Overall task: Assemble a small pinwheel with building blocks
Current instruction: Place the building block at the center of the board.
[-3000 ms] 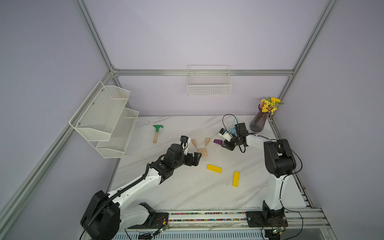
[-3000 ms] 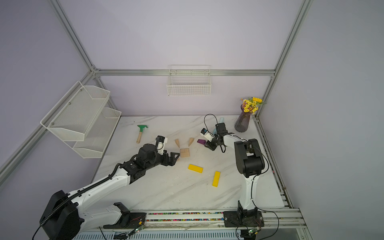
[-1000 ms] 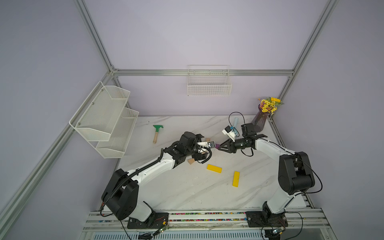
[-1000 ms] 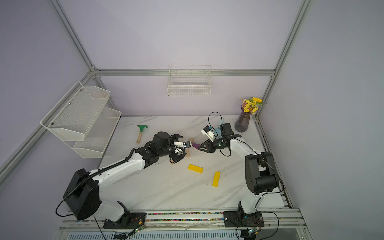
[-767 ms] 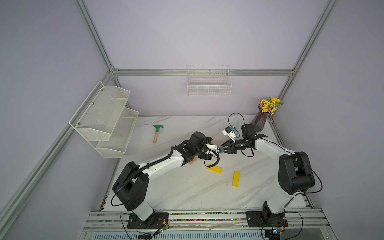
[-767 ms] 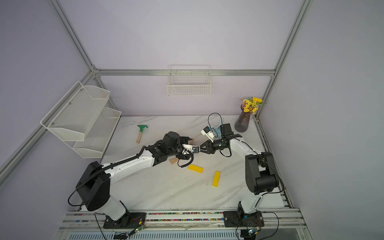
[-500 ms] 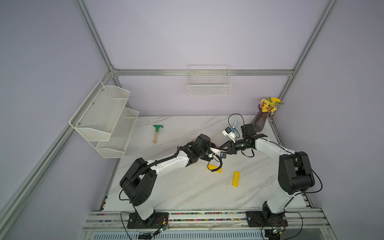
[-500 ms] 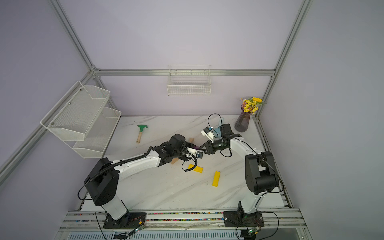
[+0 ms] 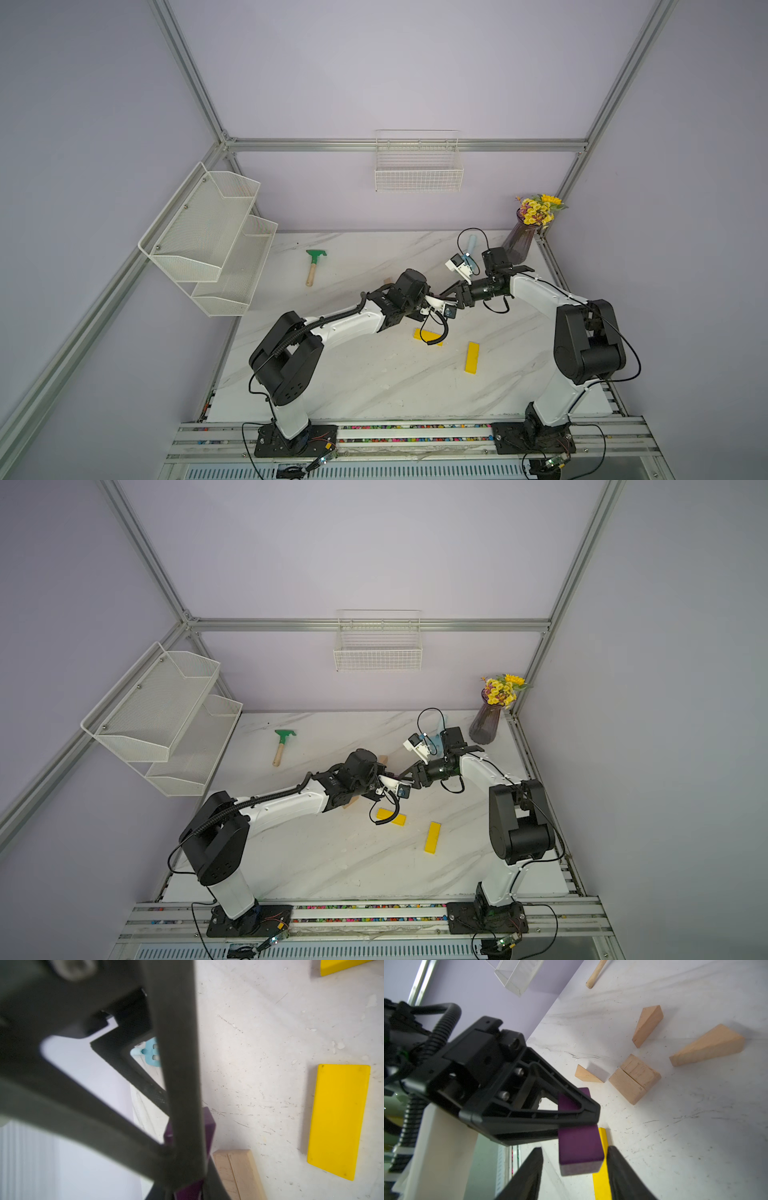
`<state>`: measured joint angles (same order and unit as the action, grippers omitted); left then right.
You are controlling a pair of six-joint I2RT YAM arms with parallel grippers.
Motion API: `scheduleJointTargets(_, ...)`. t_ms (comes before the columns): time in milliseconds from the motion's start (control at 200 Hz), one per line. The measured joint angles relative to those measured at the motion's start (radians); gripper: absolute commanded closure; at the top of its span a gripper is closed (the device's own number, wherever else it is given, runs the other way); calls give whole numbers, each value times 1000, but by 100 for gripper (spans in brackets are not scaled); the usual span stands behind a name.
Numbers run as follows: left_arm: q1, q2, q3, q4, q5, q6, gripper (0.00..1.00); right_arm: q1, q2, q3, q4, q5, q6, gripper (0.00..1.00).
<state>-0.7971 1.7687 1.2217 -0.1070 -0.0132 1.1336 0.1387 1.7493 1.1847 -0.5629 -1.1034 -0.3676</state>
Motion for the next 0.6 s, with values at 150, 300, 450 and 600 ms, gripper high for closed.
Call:
scheduleJointTargets(150, -1, 45, 32, -57, 21, -50, 100, -116, -76, -82, 76, 53, 74, 16)
scheduleJointTargets(300, 9, 137, 121, -133, 67, -121, 100, -201, -171, -119, 176, 170, 169, 18)
scheduleJointTargets(450, 20, 254, 236, -226, 114, -175, 100, -222, -240, -140, 259, 286, 241, 18)
scheduleJointTargets(600, 32, 360, 333, -319, 145, -208, 100, -237, -283, -163, 309, 348, 278, 18)
